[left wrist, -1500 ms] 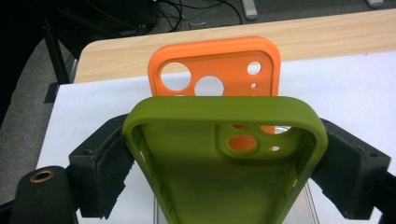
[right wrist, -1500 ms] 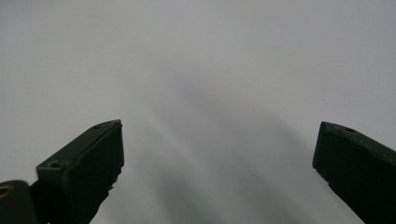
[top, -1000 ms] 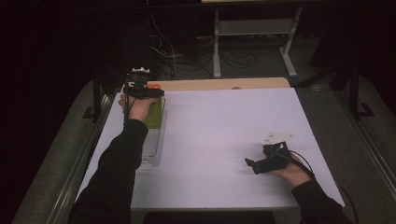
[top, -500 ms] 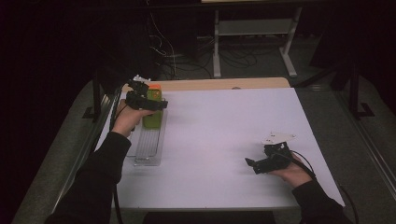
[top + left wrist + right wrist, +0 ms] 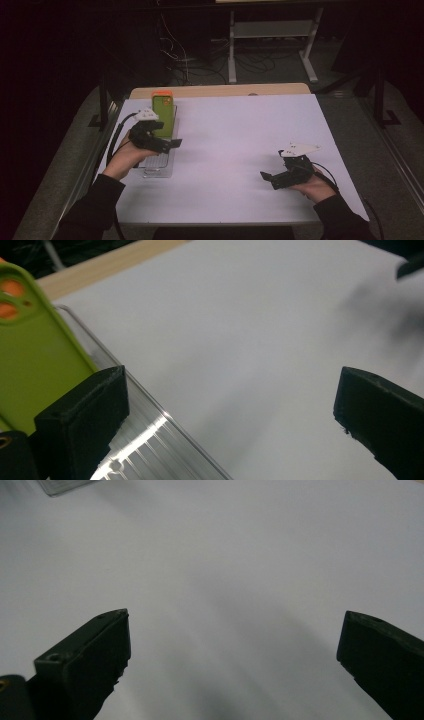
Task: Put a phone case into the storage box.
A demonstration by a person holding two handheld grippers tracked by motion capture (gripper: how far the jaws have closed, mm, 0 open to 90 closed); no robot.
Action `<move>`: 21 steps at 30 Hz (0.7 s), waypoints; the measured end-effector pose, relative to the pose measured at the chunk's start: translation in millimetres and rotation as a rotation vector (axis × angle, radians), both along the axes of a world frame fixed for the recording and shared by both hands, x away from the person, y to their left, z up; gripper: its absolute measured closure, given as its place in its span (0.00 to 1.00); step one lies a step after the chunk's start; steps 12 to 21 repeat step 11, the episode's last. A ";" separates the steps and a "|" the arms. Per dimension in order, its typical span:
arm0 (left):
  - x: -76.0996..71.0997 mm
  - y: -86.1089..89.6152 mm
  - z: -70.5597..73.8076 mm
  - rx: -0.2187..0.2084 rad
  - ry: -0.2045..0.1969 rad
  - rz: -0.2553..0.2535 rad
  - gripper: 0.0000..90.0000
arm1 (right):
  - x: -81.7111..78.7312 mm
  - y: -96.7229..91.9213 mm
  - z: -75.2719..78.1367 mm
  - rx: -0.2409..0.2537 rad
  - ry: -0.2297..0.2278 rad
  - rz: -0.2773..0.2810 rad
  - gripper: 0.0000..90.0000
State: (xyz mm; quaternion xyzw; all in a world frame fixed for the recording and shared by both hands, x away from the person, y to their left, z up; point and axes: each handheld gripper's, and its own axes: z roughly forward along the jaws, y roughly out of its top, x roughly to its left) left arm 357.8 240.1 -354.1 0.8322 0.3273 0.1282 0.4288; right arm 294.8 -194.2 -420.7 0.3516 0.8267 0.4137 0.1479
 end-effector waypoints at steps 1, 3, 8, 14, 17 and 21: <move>-6.0 0.2 -3.9 -0.009 -0.001 -0.009 0.01 | -0.7 0.0 0.4 0.005 0.000 0.005 0.00; -16.5 1.6 -12.6 -0.004 -0.002 -0.037 0.00 | -2.2 -0.2 1.6 0.011 -0.005 0.011 0.00; -33.7 2.8 -30.8 -0.005 0.017 -0.072 0.00 | -4.2 -0.4 3.6 0.025 -0.012 0.026 0.00; -34.9 5.0 -33.0 0.000 0.017 -0.076 0.00 | -4.2 -0.5 3.8 0.024 -0.015 0.025 0.00; -34.9 5.0 -33.0 0.000 0.017 -0.076 0.00 | -4.2 -0.5 3.8 0.024 -0.015 0.025 0.00; -34.9 5.0 -33.0 0.000 0.017 -0.076 0.00 | -4.2 -0.5 3.8 0.024 -0.015 0.025 0.00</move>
